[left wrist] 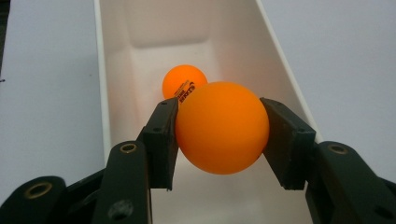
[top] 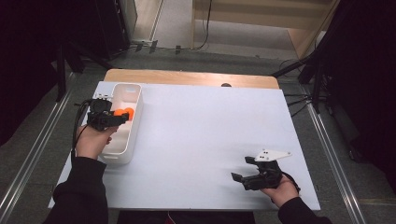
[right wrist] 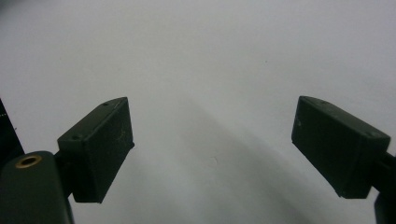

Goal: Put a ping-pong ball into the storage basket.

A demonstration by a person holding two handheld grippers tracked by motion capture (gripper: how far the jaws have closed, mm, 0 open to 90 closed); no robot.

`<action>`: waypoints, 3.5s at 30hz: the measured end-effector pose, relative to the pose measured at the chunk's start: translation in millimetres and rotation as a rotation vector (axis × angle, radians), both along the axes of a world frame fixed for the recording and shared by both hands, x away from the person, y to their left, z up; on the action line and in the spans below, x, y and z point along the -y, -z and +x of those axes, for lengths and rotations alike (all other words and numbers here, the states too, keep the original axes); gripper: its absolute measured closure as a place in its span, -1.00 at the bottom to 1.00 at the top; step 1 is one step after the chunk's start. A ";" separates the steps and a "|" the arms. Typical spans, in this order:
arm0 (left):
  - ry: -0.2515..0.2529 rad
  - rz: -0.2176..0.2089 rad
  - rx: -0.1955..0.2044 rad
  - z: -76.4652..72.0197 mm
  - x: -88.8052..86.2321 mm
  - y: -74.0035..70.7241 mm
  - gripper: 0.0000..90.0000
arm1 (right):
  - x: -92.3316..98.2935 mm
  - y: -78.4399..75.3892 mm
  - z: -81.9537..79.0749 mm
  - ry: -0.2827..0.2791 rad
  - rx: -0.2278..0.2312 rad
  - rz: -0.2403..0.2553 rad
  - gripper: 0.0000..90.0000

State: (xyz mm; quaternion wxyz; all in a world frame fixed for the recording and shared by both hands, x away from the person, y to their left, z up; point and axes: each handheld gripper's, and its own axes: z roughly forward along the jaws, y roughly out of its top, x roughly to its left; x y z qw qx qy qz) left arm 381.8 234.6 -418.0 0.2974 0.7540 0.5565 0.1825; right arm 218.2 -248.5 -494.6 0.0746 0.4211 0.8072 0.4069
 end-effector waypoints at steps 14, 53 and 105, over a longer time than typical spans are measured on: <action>0.000 -0.016 -0.016 1.1 0.0 0.4 0.01 | 0.1 0.1 0.3 -0.001 0.005 -0.002 -0.75; 0.228 -0.133 -0.028 -11.0 19.5 -39.9 -0.47 | -0.1 0.5 -0.7 -0.012 -0.004 -0.007 -0.75; 0.561 -0.194 0.002 -39.4 77.6 -30.1 -0.47 | 4.3 0.9 -6.4 0.012 -0.006 -0.004 -0.75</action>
